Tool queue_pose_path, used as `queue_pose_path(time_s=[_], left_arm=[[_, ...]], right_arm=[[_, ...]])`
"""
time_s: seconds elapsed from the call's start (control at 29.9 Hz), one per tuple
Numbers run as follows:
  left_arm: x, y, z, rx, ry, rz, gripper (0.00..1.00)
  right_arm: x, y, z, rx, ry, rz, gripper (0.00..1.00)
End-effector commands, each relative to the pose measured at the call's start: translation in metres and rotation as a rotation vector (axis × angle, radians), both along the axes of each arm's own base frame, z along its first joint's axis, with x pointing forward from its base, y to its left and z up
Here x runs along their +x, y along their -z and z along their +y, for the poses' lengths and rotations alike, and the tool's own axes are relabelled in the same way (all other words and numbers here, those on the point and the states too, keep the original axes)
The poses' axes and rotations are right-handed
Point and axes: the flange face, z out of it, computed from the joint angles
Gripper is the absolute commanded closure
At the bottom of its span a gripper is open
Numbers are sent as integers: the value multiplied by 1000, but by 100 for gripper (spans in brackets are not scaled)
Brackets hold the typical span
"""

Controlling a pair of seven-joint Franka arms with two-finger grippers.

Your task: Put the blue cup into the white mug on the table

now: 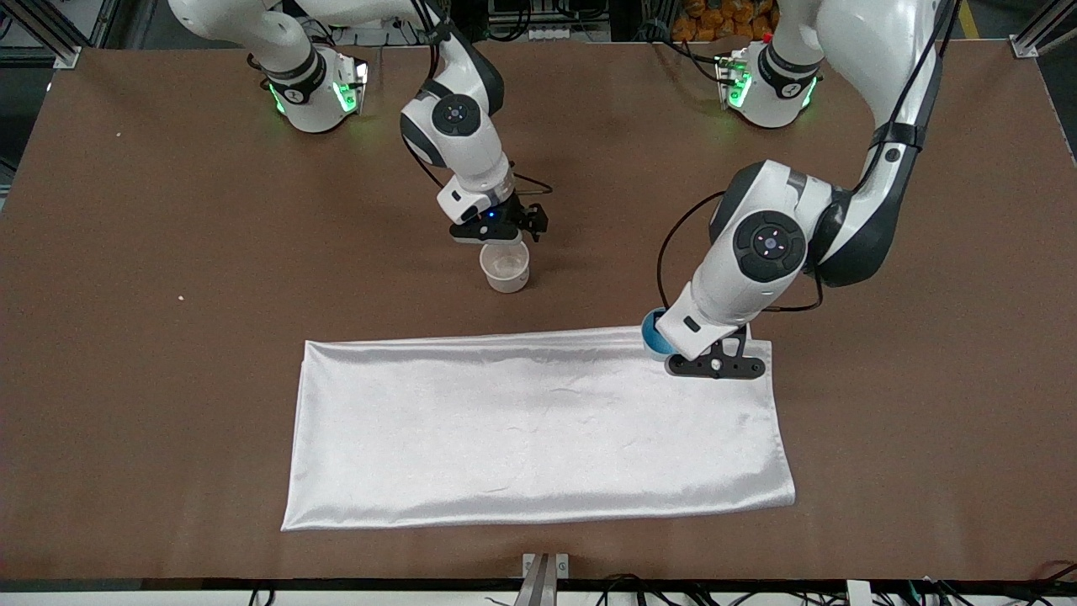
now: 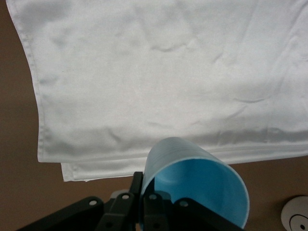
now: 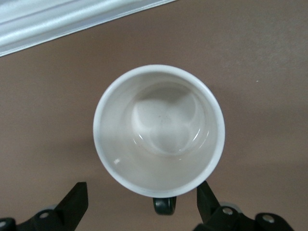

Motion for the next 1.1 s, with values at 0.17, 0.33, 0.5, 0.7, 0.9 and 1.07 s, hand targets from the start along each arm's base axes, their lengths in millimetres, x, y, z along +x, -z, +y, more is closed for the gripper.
queue_pose_path(time_s=[0.17, 0.33, 0.5, 0.7, 0.9, 1.07], left_arm=[[-19, -37, -10, -58, -42, 27, 100], [-31, -45, -29, -72, -66, 30, 100], [-47, -47, -54, -86, -86, 43, 100], [-79, -47, -101, -86, -114, 51, 100], [-111, -44, -147, -95, -125, 49, 100], [-133, -36, -181, -119, -132, 28, 100]], right_arm=[[42, -74, -27, -81, -12, 53, 0], [85, -95, -65, -99, -14, 69, 0], [132, -102, -120, -96, -36, 53, 0], [180, -104, -202, -111, -136, 58, 0], [207, -99, -298, -119, -266, 85, 0], [213, -98, -348, -114, -331, 132, 0]])
